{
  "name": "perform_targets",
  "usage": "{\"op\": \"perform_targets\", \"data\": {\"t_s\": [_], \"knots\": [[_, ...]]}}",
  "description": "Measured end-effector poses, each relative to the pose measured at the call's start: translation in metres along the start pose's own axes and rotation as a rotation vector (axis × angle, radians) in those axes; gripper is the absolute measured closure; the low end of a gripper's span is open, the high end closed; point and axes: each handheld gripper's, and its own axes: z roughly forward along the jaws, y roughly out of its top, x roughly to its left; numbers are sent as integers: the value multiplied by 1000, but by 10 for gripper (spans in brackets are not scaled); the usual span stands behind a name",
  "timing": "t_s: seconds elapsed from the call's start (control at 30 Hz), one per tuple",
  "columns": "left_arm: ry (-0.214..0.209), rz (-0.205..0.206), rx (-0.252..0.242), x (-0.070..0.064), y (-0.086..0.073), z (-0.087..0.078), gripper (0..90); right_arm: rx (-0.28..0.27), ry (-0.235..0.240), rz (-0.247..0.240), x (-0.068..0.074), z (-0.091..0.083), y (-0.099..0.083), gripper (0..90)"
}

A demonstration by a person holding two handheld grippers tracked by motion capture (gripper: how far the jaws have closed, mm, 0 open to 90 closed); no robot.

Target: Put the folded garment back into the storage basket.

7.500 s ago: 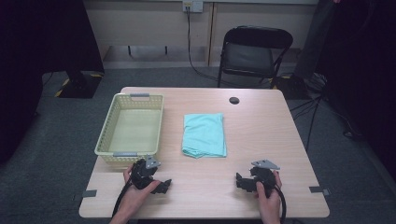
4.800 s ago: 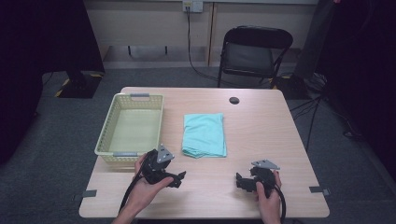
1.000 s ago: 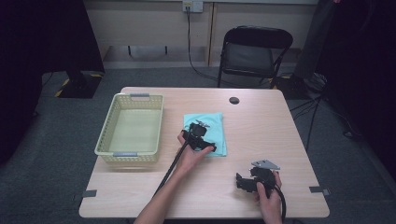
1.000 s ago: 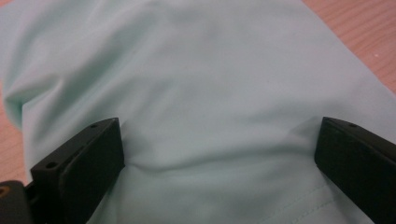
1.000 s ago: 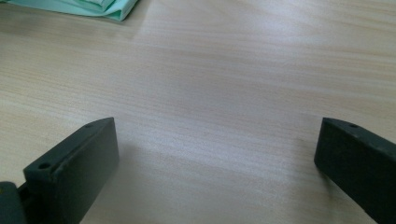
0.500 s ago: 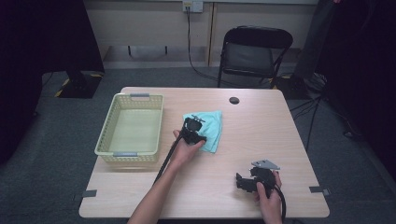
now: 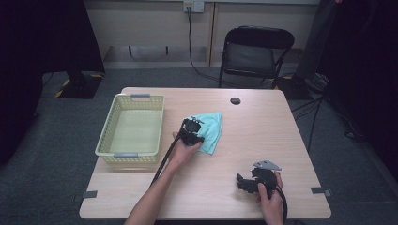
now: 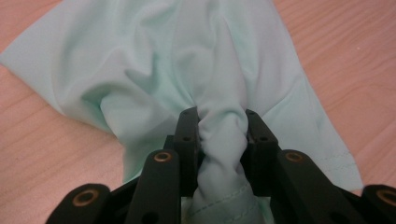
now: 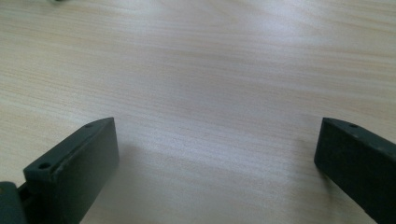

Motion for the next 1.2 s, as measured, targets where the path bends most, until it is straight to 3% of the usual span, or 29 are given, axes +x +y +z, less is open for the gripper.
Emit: {"op": "perform_targets", "data": {"t_s": [0.37,0.57,0.73,0.97,1.2], "knots": [[-68,21,12,-3,-15,-13,762,0,2,-3,0,0,0,0],[-53,58,-17,-8,-16,-19,775,0,2,-3,0,0,0,0],[-64,78,-38,-15,-15,-32,775,0,2,-2,0,0,0,0],[-81,83,-60,-12,-21,-44,775,1,3,-3,0,0,0,0],[-98,51,-100,-6,-18,-57,775,0,3,-4,0,1,1,0]]}}
